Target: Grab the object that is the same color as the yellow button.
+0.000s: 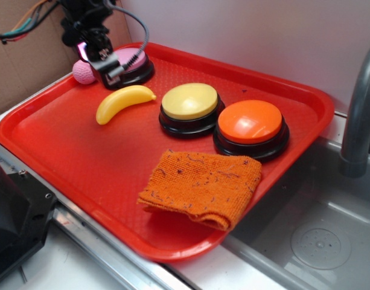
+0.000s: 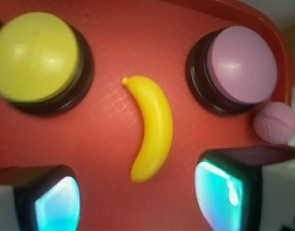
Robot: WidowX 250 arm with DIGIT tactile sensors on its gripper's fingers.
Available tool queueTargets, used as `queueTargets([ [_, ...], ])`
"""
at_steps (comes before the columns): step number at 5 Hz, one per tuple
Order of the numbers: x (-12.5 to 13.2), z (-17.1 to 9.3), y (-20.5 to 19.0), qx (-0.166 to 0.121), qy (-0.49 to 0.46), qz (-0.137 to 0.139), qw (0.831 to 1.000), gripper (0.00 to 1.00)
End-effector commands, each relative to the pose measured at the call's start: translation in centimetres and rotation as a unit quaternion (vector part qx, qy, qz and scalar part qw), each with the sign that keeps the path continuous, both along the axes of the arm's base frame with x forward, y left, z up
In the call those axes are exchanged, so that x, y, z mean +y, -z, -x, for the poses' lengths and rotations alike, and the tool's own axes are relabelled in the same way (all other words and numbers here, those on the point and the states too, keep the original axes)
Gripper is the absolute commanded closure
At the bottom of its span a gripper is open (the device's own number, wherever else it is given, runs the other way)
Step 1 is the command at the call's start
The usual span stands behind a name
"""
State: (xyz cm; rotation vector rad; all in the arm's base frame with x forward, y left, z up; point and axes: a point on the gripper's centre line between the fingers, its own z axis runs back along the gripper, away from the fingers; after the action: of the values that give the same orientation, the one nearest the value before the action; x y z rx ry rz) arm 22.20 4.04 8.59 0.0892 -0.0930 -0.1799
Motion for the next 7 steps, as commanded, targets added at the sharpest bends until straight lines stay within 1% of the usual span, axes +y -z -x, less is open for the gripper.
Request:
queueTargets([
  [1,1.4,-0.7,3.9,0.000,-0.007,-0.003,1.000,0.00],
  [2,2.0,-0.4,4.9,0.010,-0.019,0.001,1.000,0.00],
  [3,2.5,-0.3,5.8,0.010,-0.020,0.012,1.000,0.00],
  [4,2.5,-0.5,6.5,0.018,-0.029,0.015,0.999,0.11],
  [5,2.3,-0.5,6.8,0.022,-0.018,0.017,0.999,1.00],
  [6,2.2,-0.6,6.9,0.021,-0.021,0.020,0.999,1.00],
  [7,2.3,-0.4,5.7,0.018,-0.037,0.012,0.999,1.00],
])
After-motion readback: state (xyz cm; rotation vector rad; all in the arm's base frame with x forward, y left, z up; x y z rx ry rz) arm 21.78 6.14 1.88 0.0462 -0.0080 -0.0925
